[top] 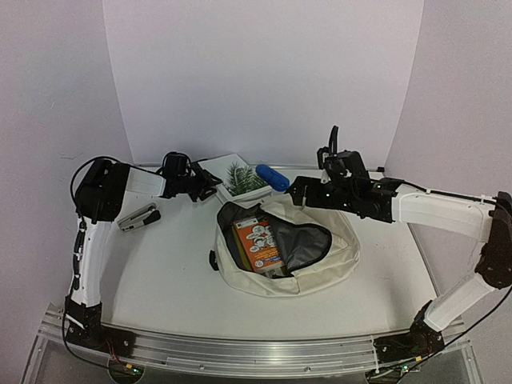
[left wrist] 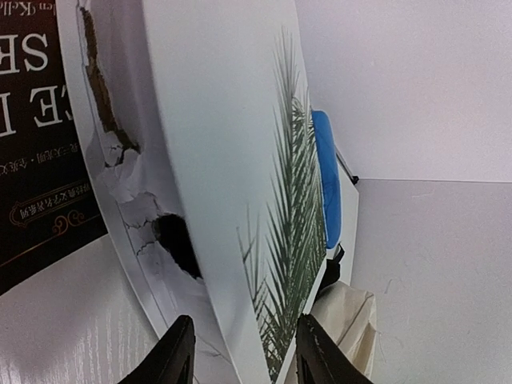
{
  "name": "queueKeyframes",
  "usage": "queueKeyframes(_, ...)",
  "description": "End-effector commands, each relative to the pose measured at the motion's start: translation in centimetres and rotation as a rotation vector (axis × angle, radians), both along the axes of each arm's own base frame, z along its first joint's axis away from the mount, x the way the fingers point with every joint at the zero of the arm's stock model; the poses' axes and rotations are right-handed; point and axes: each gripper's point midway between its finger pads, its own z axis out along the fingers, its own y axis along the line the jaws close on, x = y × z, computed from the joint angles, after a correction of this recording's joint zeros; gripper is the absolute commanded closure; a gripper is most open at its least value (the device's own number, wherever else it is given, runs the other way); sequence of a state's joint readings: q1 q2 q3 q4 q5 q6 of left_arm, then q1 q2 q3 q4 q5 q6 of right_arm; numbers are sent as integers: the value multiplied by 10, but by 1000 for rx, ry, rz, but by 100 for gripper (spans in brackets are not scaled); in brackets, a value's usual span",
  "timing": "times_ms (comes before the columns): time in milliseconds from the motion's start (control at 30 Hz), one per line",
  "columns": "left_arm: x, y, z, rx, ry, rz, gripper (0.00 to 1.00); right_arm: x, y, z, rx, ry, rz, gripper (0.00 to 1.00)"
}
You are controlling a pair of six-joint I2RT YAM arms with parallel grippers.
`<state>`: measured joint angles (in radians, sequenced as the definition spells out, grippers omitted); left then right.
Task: Pack the student bag
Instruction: Pick up the book from the center of the board.
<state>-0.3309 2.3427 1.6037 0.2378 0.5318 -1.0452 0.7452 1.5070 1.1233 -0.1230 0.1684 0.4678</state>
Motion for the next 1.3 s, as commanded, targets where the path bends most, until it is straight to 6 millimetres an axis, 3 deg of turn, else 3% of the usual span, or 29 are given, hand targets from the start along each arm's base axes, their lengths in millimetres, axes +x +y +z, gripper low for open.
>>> queueKeyframes(0,9,-7,15,-39,-42,-18,58,6,1,8,13,-28,-22,2)
queueKeyframes(467,12,-13,10,-76,-34,-31,87,7,2,2,7,-17,-25,2)
queueKeyframes(700,4,-10,22,-85,-79,-31,100,6,3,4,14,-19,-24,2)
queueKeyframes(933,-15,1,67,-65,-228,-34,100,6,3,9,22,-25,-22,2)
queueKeyframes(1067,-31,13,107,-16,-333,-28,100,6,3,13,32,-31,-22,2)
queueKeyframes(1267,-62,19,135,32,-393,-77,100,5,7,25,64,-41,-6,2)
